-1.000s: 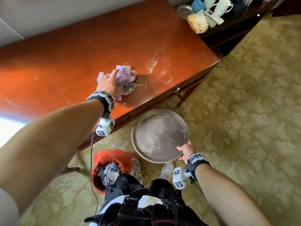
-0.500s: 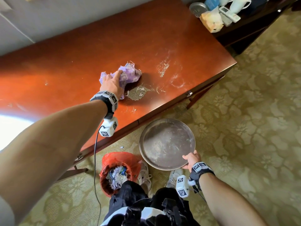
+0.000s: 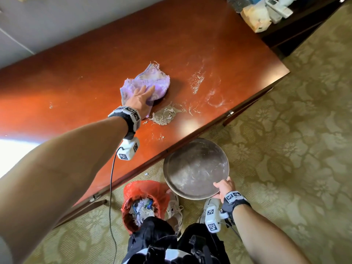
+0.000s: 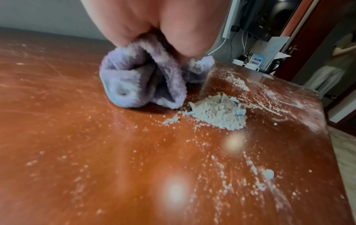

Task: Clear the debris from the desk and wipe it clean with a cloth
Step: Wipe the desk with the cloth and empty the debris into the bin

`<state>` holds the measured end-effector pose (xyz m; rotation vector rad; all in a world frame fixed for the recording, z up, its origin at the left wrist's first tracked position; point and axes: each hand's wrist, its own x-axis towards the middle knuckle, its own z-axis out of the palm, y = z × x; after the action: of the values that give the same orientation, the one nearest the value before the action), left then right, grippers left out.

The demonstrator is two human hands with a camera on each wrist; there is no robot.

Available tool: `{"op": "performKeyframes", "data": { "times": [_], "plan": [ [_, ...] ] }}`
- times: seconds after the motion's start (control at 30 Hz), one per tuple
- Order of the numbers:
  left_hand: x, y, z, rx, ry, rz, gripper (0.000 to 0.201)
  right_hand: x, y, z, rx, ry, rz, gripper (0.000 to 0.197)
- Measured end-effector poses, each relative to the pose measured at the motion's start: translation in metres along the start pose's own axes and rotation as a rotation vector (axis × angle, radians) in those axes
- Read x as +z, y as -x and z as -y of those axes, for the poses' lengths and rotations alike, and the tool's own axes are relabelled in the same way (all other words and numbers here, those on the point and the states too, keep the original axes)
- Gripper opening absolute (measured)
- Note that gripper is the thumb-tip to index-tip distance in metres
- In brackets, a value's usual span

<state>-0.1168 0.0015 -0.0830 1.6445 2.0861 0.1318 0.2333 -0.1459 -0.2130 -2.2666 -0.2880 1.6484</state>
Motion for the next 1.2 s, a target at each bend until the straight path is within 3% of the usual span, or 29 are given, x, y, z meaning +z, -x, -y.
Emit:
{"op": "performKeyframes", "data": {
  "times": [0.2, 0.53, 0.83, 0.93, 1.07, 1.2],
  "plan": [
    [0.026, -0.016, 0.012, 0.088, -0.045, 0.033, 0.052, 0.014, -0.010, 0.010, -0.001, 0.006, 0.007, 0.056],
    [0.025, -0.018, 0.022, 0.170, -0.017, 0.085, 0.048, 0.030, -0.023, 0.012, 0.013, 0.021, 0.016, 0.061],
    [0.032, -0.013, 0.013, 0.110, 0.055, 0.156, 0.065, 0.029, -0.016, 0.020, 0.013, 0.035, 0.081, 0.065],
    [0.025, -0.008, 0.000, 0.046, 0.038, 0.184, 0.063, 0.028, -0.014, 0.023, 0.014, 0.051, 0.092, 0.066],
    [0.016, -0.007, -0.006, 0.091, -0.210, 0.163, 0.051, 0.027, -0.014, 0.025, 0.001, 0.066, 0.096, 0.061],
    [0.023, -0.007, -0.009, 0.088, -0.149, 0.227, 0.052, 0.025, -0.015, 0.025, -0.010, 0.076, 0.090, 0.058]
  ]
}}
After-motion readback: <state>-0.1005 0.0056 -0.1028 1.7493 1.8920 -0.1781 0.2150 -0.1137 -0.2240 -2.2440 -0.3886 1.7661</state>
